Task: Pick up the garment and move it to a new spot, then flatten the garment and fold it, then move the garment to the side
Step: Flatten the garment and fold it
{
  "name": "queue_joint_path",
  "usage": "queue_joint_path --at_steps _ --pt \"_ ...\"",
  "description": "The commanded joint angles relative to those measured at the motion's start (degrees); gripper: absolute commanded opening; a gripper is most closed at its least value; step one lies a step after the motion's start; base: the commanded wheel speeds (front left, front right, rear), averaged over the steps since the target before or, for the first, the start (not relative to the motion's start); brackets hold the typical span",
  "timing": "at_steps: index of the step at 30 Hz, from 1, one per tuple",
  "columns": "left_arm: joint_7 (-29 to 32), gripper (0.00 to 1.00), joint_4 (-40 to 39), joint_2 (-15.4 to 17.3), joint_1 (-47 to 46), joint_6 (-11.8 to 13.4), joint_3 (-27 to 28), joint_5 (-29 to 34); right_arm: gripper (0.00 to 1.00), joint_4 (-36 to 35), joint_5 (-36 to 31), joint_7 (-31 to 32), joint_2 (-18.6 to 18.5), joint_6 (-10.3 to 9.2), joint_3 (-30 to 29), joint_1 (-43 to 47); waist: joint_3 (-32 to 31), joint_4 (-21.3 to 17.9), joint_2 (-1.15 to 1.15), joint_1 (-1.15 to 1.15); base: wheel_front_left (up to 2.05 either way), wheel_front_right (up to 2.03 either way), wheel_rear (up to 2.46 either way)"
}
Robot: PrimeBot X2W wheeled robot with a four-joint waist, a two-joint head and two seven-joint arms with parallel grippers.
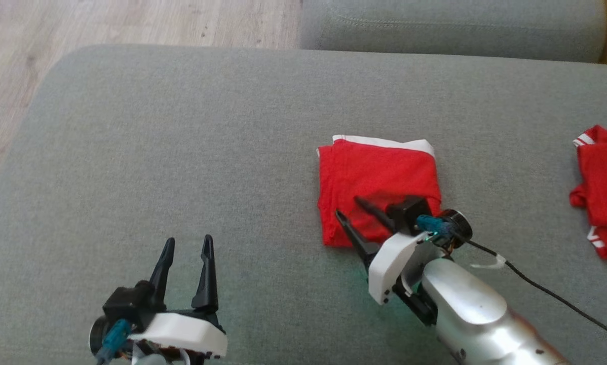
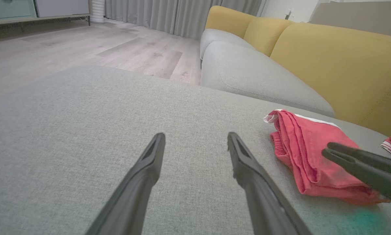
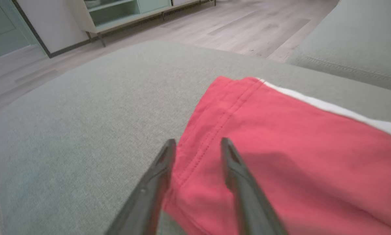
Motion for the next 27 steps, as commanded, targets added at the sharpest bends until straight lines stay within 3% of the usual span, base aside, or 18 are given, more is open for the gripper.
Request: queue_joint_path --at_steps 1,10,19,27 --pt "-0.6 1.00 -1.4 0.6 -2.2 0.2 2.1 0.8 1.00 -1.7 0.4 -1.7 1.2 0.20 -0.6 -1.8 -0.7 -0.5 0.00 0.00 0.00 0.00 0.00" --pt "-0.6 1.00 -0.3 0.7 -2.5 0.6 0.9 2.2 1.00 -4.1 -3.8 -5.5 1.2 0.20 -12.8 2.8 -4.4 -3.3 0.00 0.00 0.00 0.00 0.00" --pt "-0.8 1.00 1.2 0.7 0.1 1.2 1.7 2.6 1.00 -14.4 -8.8 -6.0 1.2 0.20 -26.0 14.7 -6.8 -5.8 0.00 0.00 0.00 0.00 0.00" --pt "-0.9 1.00 2.3 0.7 2.9 1.1 4.2 2.5 1.00 -23.4 -9.8 -4.6 1.2 0.20 -31.3 23.6 -7.5 -6.2 0.00 0.00 0.00 0.00 0.00"
